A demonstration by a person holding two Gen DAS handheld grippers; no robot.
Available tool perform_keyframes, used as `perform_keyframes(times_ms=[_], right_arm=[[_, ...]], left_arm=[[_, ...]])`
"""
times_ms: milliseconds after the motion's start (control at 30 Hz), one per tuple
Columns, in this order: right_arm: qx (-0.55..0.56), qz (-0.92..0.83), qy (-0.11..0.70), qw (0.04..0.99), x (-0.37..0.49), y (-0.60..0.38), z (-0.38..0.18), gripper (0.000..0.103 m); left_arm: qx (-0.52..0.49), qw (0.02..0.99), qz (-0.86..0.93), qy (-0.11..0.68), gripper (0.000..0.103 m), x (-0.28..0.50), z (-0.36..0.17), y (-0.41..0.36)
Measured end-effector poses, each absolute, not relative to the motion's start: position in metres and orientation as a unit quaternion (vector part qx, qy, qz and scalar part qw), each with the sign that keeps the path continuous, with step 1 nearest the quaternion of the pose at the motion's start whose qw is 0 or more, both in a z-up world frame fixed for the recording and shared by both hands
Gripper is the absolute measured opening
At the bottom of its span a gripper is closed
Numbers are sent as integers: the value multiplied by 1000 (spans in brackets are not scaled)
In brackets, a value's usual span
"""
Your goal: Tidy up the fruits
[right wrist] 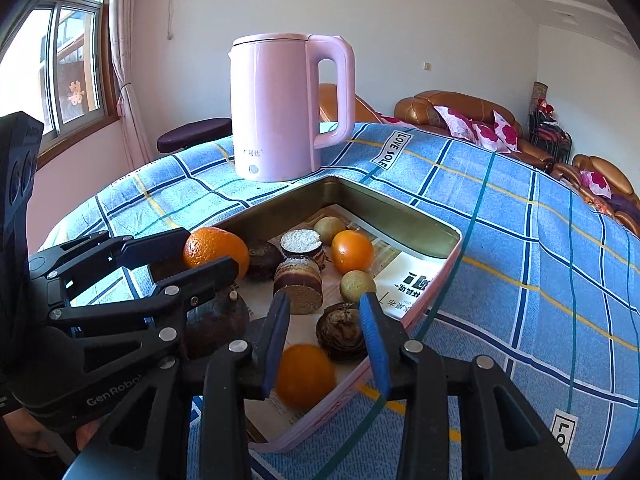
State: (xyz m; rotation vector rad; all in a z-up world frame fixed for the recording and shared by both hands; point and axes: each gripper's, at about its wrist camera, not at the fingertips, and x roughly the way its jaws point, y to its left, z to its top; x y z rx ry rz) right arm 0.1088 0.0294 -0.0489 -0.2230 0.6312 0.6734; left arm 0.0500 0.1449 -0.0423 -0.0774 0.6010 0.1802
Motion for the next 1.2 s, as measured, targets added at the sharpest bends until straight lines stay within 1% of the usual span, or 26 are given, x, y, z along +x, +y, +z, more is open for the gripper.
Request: perform_keyframes(times_ms=[67,133,167,200,233,267,300,333,367,433,733,1200], right_arm=[[-108,318,299,893,107,28,-48,42],[-106,311,292,898,105,25,-46,47],[-104,307,288,901,103,23,-45,48],[-102,300,284,905,102,20,-44,53],[-97,294,280,909,101,16,-43,58],[-91,291,276,911,101,12,-42,61],[-83,289,272,914,100,8,-40,66],[-76,287,266,917,99,4,-39,70],[-69,286,259,920,98,0,-37,72],[-64,282,247,925,94,-4,-34,74],[-77,254,205,942,82,-12,-26,75],[-45,242,192,950,82,-28,-24,85]], left_arm=[[-36,951,91,292,52,48,-41,144],[-33,952,97,287,58,45,-38,144],[-31,953,105,284,66,44,-37,145],[-32,953,110,280,73,42,-35,146],[-36,954,110,276,76,41,-34,148],[-43,955,109,273,81,39,-33,150],[-49,956,109,269,87,38,-32,152],[-53,957,110,265,88,36,-30,153],[-53,958,111,260,91,35,-29,153],[-48,960,115,252,92,33,-27,150],[-41,965,119,229,97,27,-22,143],[-37,968,120,217,99,22,-18,137]])
